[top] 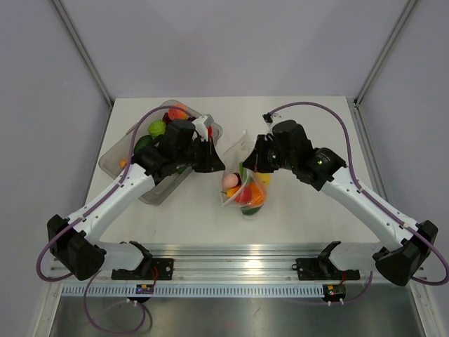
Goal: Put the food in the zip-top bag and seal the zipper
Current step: Adjust the zipper food storage bag at the center of the board.
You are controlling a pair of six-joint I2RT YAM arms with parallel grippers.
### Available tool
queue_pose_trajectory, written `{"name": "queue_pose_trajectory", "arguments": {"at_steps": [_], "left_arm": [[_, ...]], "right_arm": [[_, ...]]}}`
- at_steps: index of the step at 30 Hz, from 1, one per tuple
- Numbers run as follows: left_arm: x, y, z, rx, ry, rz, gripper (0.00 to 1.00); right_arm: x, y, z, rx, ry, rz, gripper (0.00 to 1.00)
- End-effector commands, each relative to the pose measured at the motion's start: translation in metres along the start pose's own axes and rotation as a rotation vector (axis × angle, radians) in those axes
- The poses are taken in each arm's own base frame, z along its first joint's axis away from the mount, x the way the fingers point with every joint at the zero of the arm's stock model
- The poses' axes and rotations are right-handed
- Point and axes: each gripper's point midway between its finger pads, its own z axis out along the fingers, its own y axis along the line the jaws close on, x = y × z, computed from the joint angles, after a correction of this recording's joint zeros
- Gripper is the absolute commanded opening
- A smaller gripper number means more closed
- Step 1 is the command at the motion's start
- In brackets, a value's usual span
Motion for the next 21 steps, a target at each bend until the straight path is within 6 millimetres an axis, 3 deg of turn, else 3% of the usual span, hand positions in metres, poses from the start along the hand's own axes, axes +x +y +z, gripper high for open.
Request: {"name": "queue_pose_trajectory", "arguments": {"at_steps": [1, 3, 7, 8, 12, 18, 19, 20, 21], "left_arm": [[-0.017, -0.02, 0.008, 0.09, -0.027, 0.054, 0.0], [-0.013, -0.023, 0.016, 0.125, 0.016, 0.081, 0.0], [-0.018, -0.032, 0.026, 0.186, 0.045, 0.138, 0.0], [-0.024, -0.043, 0.024, 0.227, 0.044, 0.159, 0.0], [-0.036, -0.051, 0.035, 0.256, 0.072, 0.21, 0.0], [-0.054, -0.056, 0.044, 0.255, 0.085, 0.262, 0.01], [-0.056, -0.053, 0.045, 0.231, 0.086, 0.265, 0.11], [-0.057, -0.047, 0.049, 0.204, 0.094, 0.282, 0.42], [-0.052, -0.04, 0.046, 0.167, 0.125, 0.278, 0.58]], "right_arm": [[0.019, 0.004, 0.009, -0.053, 0.042, 0.031, 0.0], [0.027, 0.003, 0.013, -0.07, 0.061, 0.046, 0.01], [0.021, 0.009, 0.012, -0.095, 0.034, 0.057, 0.02], [0.016, 0.015, 0.012, -0.117, 0.019, 0.057, 0.03], [0.006, 0.031, 0.021, -0.185, 0.002, 0.086, 0.02], [-0.002, 0.034, 0.026, -0.2, -0.047, 0.148, 0.0], [-0.003, 0.032, 0.026, -0.19, -0.054, 0.157, 0.0], [-0.003, 0.031, 0.026, -0.186, -0.059, 0.162, 0.0], [-0.002, 0.031, 0.026, -0.185, -0.06, 0.164, 0.0]]}}
